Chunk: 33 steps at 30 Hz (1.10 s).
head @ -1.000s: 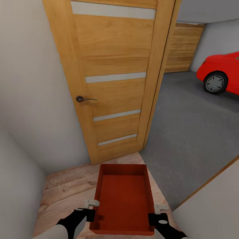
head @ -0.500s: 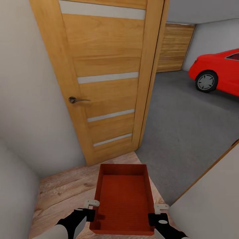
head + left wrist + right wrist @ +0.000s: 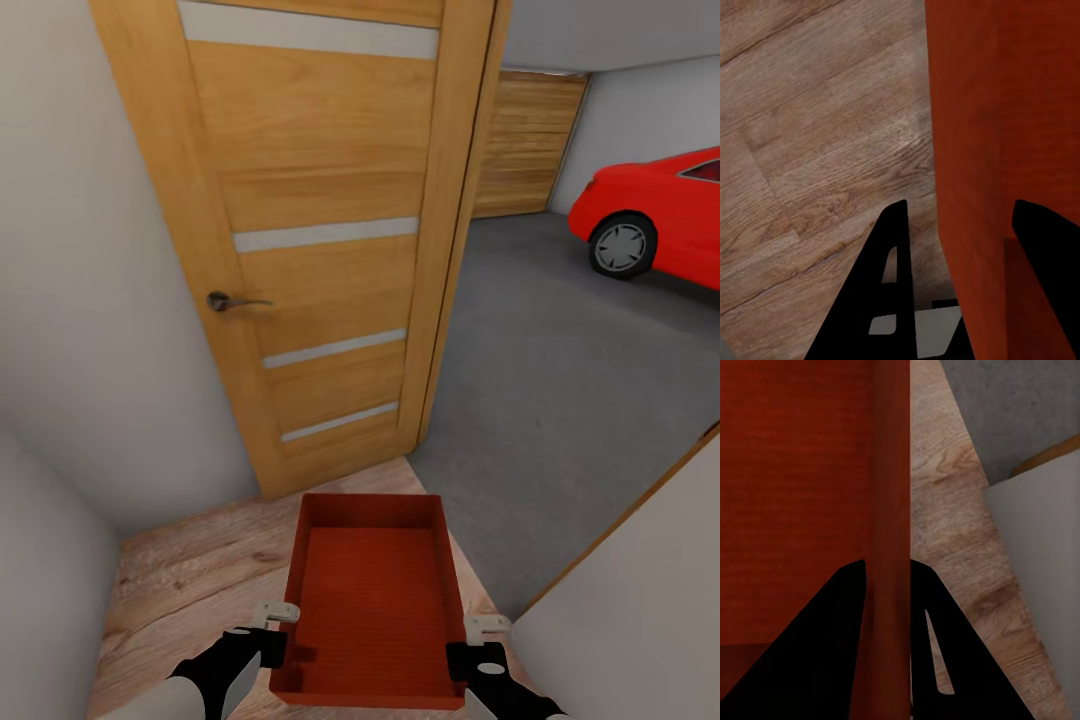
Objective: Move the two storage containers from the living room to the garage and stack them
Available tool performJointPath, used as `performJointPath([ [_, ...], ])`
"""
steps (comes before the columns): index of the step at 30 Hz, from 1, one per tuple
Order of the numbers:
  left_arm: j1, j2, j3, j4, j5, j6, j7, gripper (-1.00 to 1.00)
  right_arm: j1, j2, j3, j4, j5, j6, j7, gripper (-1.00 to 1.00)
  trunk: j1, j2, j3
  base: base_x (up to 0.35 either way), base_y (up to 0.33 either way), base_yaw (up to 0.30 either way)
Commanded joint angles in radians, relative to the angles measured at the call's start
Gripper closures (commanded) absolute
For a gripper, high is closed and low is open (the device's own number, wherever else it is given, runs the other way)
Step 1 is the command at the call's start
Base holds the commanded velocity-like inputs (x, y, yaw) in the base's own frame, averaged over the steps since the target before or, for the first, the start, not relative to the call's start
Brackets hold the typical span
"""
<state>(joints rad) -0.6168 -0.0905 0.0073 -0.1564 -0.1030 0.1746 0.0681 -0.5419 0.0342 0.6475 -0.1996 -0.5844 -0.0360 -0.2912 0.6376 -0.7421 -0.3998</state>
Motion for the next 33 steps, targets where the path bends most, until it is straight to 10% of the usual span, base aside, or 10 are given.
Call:
performJointPath([
  [1,0.0,0.0,0.0,-0.002,-0.017,0.006,0.004,1.0,-0.001,0.0,-0.008,0.0,-0.003,-0.005,-0.005,1.0,0.0,-0.001,-0.001,0.085,0.067,0.0],
  [33,0.0,0.0,0.0,-0.001,-0.019,0.006,0.003,1.0,-0.001,0.0,-0.009,0.0,-0.003,-0.006,-0.006,1.0,0.0,-0.001,-0.001,0.108,0.095,-0.138],
])
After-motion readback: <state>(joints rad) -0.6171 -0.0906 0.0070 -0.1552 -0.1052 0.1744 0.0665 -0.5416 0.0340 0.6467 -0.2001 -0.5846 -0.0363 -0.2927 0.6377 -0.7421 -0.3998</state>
